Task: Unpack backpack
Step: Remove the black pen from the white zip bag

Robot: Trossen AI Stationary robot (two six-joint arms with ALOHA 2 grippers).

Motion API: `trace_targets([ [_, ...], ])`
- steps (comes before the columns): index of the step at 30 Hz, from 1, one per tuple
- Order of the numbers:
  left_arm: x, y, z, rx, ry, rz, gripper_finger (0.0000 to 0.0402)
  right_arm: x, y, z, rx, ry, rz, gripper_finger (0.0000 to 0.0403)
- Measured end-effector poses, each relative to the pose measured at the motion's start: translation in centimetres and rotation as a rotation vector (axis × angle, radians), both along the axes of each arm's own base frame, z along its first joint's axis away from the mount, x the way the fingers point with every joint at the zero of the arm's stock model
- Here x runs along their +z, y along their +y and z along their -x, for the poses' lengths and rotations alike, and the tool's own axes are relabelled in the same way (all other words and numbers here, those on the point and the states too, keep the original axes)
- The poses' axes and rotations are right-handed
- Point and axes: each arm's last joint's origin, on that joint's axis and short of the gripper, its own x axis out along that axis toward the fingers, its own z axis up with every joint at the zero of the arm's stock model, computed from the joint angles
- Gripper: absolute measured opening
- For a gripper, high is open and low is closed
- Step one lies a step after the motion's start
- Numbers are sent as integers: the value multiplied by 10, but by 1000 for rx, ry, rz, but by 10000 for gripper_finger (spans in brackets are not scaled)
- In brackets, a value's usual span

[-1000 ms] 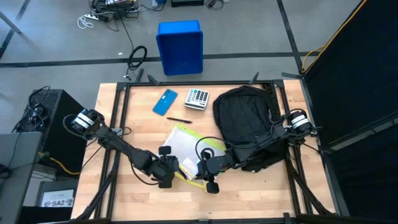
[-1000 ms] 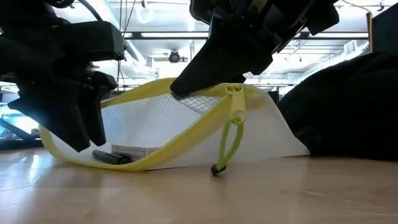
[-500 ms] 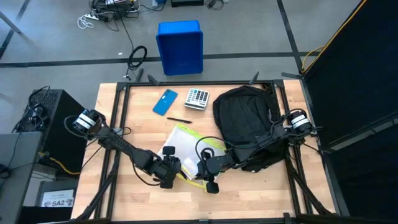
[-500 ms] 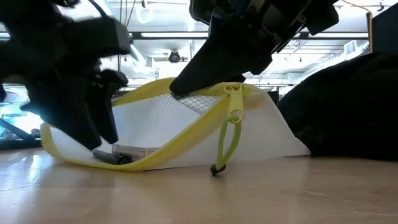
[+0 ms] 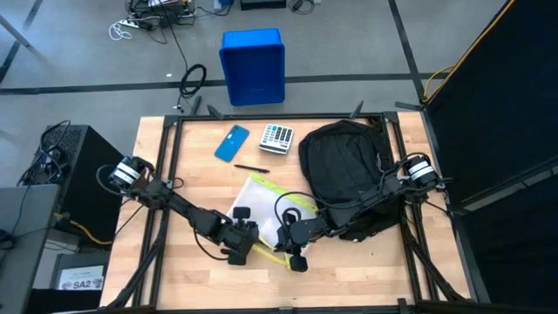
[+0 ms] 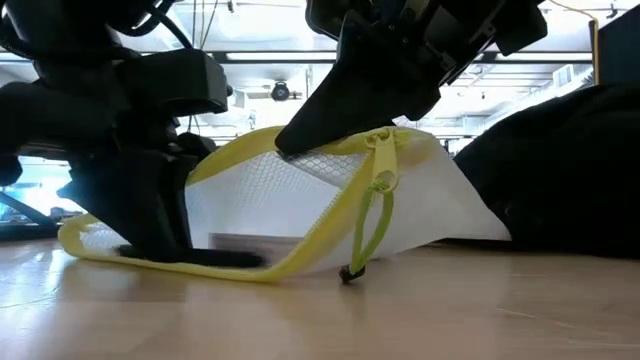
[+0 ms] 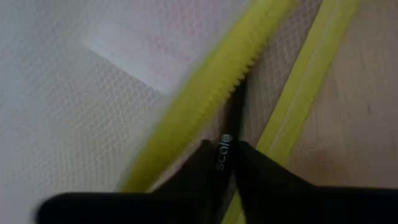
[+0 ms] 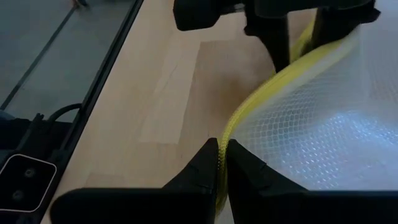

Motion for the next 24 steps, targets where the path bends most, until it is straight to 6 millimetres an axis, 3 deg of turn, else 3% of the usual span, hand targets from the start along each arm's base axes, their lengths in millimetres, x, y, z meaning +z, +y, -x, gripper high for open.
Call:
trace_targets([
  [3,4,-5,-2,-13,11,-2,8,0,0,0,-1,5,3,1],
  [8,28,-24,-2,-52,104,-68,2,-1,0,1,0,18,8,1],
  [14,74,-62,1,-83,85,-75,1,-2,-1,1,-2,20,9,0],
  [19,116,-92,8,-118,-40,-143,1,-2,-1,1,-2,21,10,0],
  [24,152,-93,15,-117,-97,-341,0,-2,2,2,9,24,6,0],
])
